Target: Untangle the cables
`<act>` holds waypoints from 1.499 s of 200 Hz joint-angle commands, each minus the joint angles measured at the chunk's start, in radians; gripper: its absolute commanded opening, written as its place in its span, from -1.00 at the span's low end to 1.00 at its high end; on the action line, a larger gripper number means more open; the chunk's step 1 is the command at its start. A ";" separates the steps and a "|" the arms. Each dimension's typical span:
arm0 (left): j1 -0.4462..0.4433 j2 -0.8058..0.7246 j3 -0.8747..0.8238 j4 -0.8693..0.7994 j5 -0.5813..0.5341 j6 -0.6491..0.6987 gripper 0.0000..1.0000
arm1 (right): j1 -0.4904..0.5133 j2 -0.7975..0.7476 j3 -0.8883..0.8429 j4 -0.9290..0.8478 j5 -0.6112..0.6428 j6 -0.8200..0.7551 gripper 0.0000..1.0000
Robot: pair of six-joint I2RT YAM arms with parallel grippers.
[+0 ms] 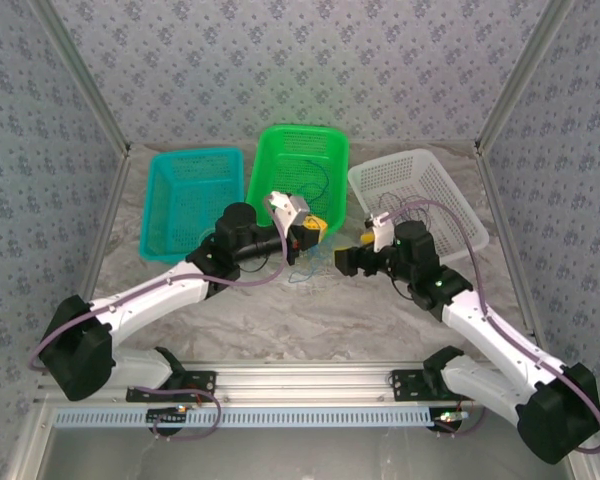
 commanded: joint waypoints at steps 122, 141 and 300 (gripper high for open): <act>-0.004 -0.032 -0.031 0.156 0.078 -0.152 -1.00 | 0.020 0.131 0.035 0.272 -0.267 -0.144 0.04; 0.002 -0.034 -0.036 0.159 0.079 -0.160 -1.00 | 0.021 0.125 0.041 0.253 -0.273 -0.151 -0.33; 0.093 -0.011 0.052 -0.251 -0.293 -0.094 -1.00 | 0.061 -0.099 0.010 -0.029 -0.165 -0.166 -0.96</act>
